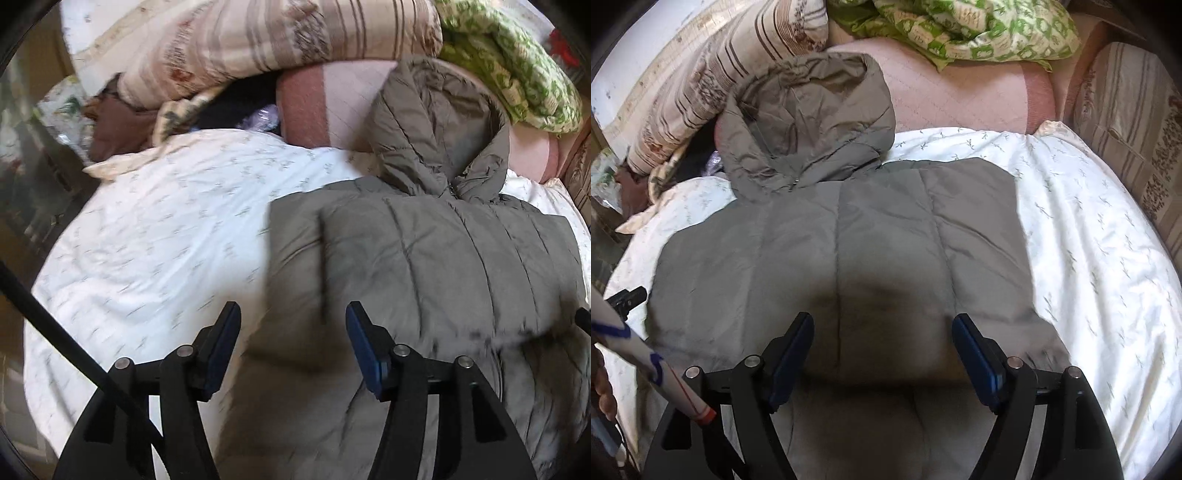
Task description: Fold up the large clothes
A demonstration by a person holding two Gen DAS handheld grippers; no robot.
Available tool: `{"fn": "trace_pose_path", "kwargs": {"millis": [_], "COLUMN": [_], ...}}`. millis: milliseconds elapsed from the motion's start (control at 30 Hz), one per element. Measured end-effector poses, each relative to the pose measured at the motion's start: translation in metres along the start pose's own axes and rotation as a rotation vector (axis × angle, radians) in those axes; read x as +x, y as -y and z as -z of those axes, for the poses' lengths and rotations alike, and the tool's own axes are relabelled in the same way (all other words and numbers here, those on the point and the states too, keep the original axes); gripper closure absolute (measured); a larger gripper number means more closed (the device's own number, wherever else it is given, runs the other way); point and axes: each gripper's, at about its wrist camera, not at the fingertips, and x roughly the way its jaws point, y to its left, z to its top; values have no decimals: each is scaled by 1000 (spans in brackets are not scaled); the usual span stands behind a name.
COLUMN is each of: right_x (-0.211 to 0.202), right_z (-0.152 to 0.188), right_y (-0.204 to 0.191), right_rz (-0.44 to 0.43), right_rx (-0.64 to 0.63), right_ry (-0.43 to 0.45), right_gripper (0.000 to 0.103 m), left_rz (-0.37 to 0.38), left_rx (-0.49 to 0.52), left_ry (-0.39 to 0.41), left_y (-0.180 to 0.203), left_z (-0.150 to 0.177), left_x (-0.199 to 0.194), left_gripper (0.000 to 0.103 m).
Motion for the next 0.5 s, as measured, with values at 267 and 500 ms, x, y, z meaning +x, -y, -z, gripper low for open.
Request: {"fn": "trace_pose_path", "kwargs": {"millis": [267, 500], "right_x": [-59, -104], "right_z": [59, 114], "right_y": [9, 42], "right_rz": [11, 124], "right_rx": [2, 28], "right_ry": [-29, -35], "right_gripper": [21, 21], "left_rz": [-77, -78], "left_rx": [-57, -139], "left_ry": [-15, -109], "left_y": [-42, -91], "left_z": [63, 120], "left_x": [-44, -44], "left_gripper": [38, 37]}}
